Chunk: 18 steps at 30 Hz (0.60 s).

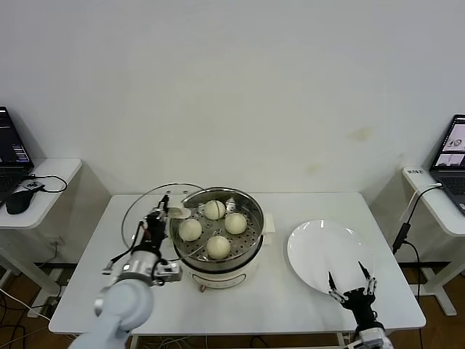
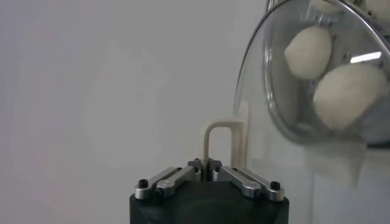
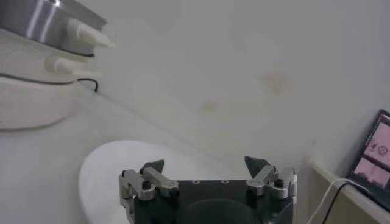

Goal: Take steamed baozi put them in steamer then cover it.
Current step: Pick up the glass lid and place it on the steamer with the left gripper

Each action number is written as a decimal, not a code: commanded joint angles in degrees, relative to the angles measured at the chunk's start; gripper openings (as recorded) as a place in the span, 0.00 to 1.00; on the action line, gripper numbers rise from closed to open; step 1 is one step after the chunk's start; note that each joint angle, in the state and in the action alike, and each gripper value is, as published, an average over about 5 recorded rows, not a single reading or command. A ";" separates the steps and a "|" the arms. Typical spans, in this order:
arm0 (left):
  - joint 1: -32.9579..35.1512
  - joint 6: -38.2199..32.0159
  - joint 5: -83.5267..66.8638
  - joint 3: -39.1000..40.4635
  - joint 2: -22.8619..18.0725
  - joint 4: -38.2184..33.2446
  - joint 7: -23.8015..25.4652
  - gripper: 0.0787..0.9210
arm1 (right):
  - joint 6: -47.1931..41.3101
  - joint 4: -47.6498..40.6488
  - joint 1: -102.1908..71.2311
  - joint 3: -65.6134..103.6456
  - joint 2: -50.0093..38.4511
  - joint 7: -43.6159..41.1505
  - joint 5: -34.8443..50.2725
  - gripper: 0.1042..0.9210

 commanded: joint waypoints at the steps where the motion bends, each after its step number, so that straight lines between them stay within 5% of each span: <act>1: -7.11 1.68 11.06 7.47 -12.58 4.61 3.83 0.06 | 0.23 -1.08 0.21 -0.51 2.09 0.55 -3.51 0.88; 18: -8.24 1.69 13.74 9.65 -17.40 8.72 4.31 0.06 | 0.92 -1.91 -0.58 -0.98 2.61 0.55 -4.17 0.88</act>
